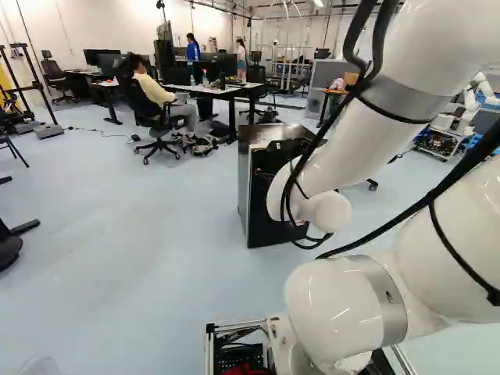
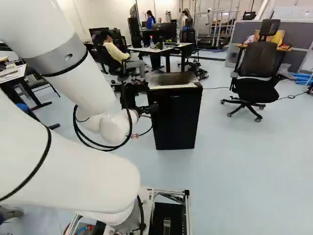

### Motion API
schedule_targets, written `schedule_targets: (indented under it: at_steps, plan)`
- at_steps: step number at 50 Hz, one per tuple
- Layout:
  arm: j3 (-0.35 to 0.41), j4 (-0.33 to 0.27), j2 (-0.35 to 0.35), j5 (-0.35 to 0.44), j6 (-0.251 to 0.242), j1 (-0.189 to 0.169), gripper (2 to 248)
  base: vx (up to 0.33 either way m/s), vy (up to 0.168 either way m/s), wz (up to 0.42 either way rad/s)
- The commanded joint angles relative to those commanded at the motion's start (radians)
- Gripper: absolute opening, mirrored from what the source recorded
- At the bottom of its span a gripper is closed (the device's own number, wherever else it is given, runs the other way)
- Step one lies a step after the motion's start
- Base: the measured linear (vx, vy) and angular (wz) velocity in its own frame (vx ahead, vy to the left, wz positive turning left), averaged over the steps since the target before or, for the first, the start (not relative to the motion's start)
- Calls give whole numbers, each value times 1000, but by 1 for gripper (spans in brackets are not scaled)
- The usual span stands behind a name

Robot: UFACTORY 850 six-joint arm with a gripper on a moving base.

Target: Grab a drink from the fridge

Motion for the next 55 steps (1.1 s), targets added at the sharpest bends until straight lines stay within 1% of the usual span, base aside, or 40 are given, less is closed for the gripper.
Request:
schedule_targets:
  at_steps: [38,45,55]
  plan:
    - [0,0,0,0,0,1,247,29,0,-4]
    - [-3,0,-4,0,0,12,247,0,0,0]
    - [-18,0,-21,0,0,39,247,0,0,0]
